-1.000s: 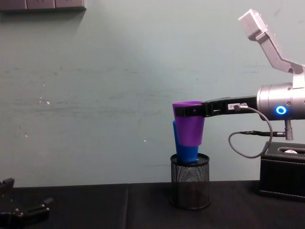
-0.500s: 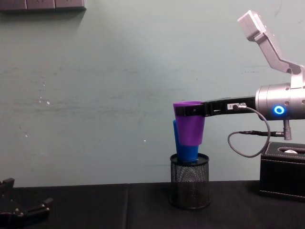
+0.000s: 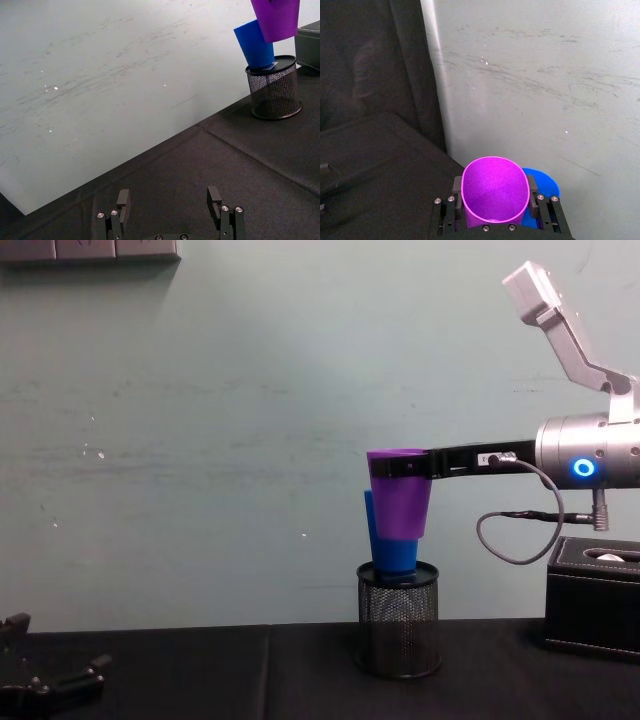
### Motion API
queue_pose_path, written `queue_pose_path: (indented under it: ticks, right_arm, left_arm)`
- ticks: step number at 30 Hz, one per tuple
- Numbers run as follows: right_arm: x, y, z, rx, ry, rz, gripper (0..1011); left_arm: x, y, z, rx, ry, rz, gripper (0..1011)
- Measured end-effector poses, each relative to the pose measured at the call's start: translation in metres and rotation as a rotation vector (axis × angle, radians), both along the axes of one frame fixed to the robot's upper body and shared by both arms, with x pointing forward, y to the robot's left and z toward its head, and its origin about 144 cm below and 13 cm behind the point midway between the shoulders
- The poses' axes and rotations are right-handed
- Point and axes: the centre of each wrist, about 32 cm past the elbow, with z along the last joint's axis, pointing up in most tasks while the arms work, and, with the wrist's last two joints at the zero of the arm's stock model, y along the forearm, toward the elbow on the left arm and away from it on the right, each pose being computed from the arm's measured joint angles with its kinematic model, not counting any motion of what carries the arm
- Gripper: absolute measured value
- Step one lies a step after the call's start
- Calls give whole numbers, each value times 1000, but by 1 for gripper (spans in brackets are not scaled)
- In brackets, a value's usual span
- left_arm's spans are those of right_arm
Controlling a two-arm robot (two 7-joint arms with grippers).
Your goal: Pick up one cup with a gripper and tap it against the other cup.
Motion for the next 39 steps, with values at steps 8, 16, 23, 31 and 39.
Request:
queue_pose_path:
  ticks: [8,16,23,31,39]
  right_arm:
    - [4,0,-1,9,2,12,724]
    - [4,0,-1,10,0,16,724]
    - [4,0,-1,8,0,17,724]
    - [4,0,-1,7,2,15,724]
    - [3,0,-1,7,2,14,724]
  left_arm:
    - [0,0,0,0,0,0,1004]
    - [0,0,0,0,0,0,1005]
    - [0,0,0,0,0,0,1005]
    - [0,0,0,0,0,0,1005]
    - [0,0,0,0,0,0,1005]
